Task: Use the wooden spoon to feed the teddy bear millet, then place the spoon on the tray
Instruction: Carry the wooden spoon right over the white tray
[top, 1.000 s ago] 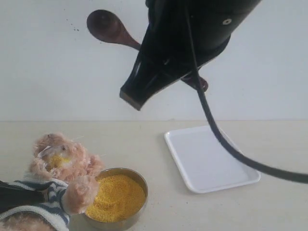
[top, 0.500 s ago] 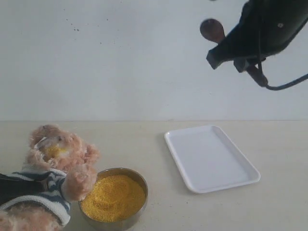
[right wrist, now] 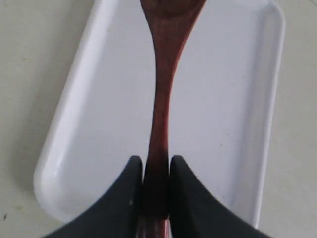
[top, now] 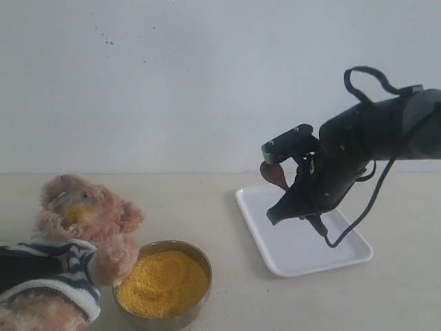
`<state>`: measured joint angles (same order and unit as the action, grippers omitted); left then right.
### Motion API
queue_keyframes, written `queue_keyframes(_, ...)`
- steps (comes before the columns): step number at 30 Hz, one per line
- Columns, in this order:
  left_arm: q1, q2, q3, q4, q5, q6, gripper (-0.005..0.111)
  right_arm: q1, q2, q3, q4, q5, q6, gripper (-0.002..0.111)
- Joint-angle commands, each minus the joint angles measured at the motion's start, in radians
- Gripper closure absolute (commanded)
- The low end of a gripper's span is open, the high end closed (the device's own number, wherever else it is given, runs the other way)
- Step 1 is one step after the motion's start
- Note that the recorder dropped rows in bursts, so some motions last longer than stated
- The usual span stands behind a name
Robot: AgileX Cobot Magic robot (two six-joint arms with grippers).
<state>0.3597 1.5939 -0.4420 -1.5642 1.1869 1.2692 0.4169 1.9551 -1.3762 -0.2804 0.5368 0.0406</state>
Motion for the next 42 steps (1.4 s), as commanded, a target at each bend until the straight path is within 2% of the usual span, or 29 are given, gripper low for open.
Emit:
queue_keyframes(1,0.003,-0.006,0.001,-0.016,0.034,0.03,0.103,-0.06,0.078,-0.016,0.009,-0.118,0.023,0.109)
queue_keyframes(7,0.003,-0.006,0.001,-0.016,0.033,0.033,0.103,-0.127,0.202,-0.107,0.155,-0.052,-0.027,0.109)
queue_keyframes(18,0.003,-0.006,0.001,-0.01,0.034,0.033,0.103,-0.127,0.24,-0.112,0.17,-0.059,-0.05,0.108)
queue_keyframes(21,0.003,-0.006,0.001,-0.01,0.034,0.033,0.103,-0.127,0.24,-0.112,0.17,-0.059,-0.05,0.103)
queue_keyframes(24,0.003,-0.006,0.001,-0.01,0.033,0.04,0.103,-0.127,0.24,-0.112,0.178,-0.059,-0.05,0.083)
queue_keyframes(27,0.003,-0.006,0.001,-0.01,0.033,0.04,0.103,-0.127,0.24,-0.112,0.181,-0.059,-0.05,0.075)
queue_keyframes(36,0.003,-0.006,0.001,-0.01,0.017,0.055,0.103,-0.127,0.228,-0.112,0.199,-0.034,-0.041,0.073)
queue_keyframes(42,0.003,-0.006,0.001,-0.01,0.021,0.057,0.103,-0.127,0.106,-0.112,0.205,0.061,-0.041,0.074)
